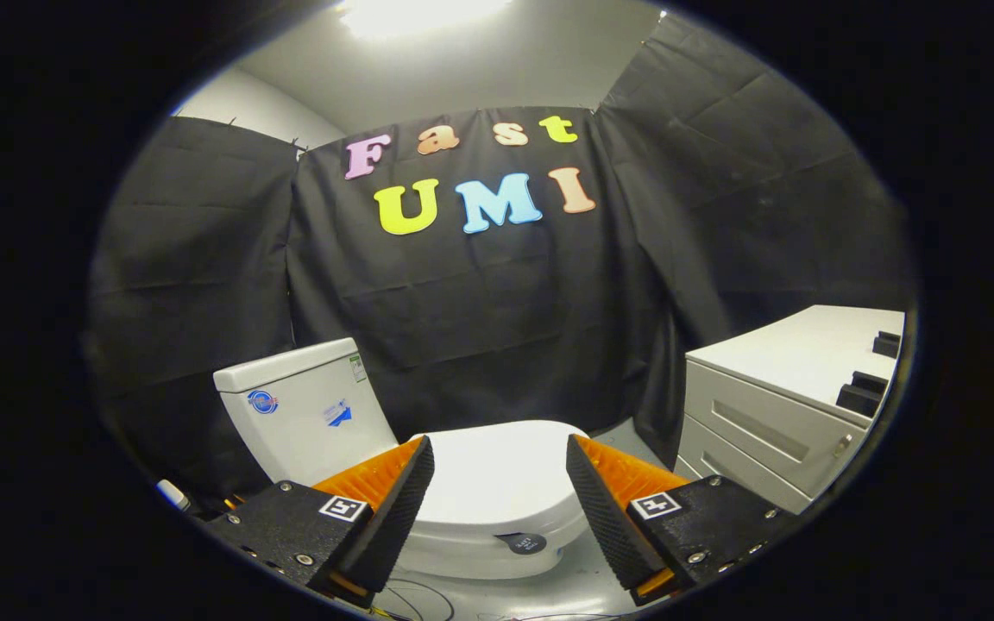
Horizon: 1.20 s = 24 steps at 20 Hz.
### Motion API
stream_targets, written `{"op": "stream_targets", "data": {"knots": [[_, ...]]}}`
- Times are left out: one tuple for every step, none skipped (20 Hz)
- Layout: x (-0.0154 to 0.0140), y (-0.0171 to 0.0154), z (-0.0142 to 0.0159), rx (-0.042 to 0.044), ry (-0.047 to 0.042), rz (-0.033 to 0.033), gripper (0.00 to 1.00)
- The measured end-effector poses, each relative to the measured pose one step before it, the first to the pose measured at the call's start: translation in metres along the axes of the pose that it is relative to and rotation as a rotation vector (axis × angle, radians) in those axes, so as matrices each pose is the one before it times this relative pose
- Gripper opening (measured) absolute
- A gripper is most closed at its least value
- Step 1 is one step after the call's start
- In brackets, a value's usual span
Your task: Open the toilet lid.
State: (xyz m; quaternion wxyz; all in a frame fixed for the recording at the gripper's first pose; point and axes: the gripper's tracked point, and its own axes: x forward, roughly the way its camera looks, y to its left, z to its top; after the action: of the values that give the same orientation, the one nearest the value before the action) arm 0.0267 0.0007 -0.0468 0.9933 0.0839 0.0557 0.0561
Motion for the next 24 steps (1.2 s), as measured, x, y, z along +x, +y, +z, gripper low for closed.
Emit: {"op": "stream_targets", "data": {"knots": [[0.00372, -0.00450, -0.00522, 0.02274, 0.01829, -0.00144, 0.95], [0.00332, -0.00377, -0.00421, 0.02006, 0.01469, 0.00011, 0.95], [0.00296, -0.00339, -0.00473, 0.02262, 0.01769, -0.00002, 0.95], [0.00318, -0.00264, -0.00379, 0.02586, 0.01745, 0.00449, 0.96], [0.00276, -0.00184, -0.00579, 0.02735, 0.01901, 0.00614, 0.96], [0.00323, -0.00076, -0.00468, 0.02636, 0.02181, 0.00927, 0.95], [0.00313, -0.00100, -0.00557, 0.01904, 0.01761, 0.00863, 0.95], [0.00231, -0.00152, -0.00418, 0.01199, 0.01515, 0.00447, 0.96], [0.00288, -0.00282, -0.00327, 0.01153, 0.01252, 0.00257, 0.95], [0.00273, -0.00198, -0.00330, 0.01651, 0.01329, 0.00324, 0.96], [0.00454, -0.00215, -0.00457, 0.02259, 0.01568, 0.00407, 0.95], [0.00436, -0.00284, -0.00426, 0.02211, 0.01682, 0.00155, 0.96], [0.00358, -0.00273, -0.00406, 0.01956, 0.01444, -0.00239, 0.96], [0.00483, -0.00361, -0.00327, 0.02525, 0.01803, -0.00153, 0.95], [0.00348, -0.00332, -0.00468, 0.03027, 0.01893, -0.00134, 0.96], [0.00448, -0.00344, -0.00465, 0.03106, 0.02181, 0.00315, 0.95], [0.00319, -0.00221, -0.00645, 0.02684, 0.02017, 0.00212, 0.95], [0.00470, -0.00353, -0.00493, 0.02545, 0.01746, -0.00014, 0.96], [0.00390, -0.00396, -0.00725, 0.02254, 0.01775, 0.00216, 0.96], [0.00363, -0.00420, -0.00427, 0.01529, 0.01562, -0.00120, 0.96], [0.00213, -0.00289, -0.00487, 0.01573, 0.01470, 0.00274, 0.95], [0.00245, -0.00182, -0.00162, 0.02629, 0.00460, 0.00843, 0.95], [0.00107, -0.00050, 0.00006, 0.02687, -0.00444, 0.01603, 0.96], [0.00340, -0.00327, -0.00140, 0.02348, 0.00693, 0.00097, 0.96]]}}
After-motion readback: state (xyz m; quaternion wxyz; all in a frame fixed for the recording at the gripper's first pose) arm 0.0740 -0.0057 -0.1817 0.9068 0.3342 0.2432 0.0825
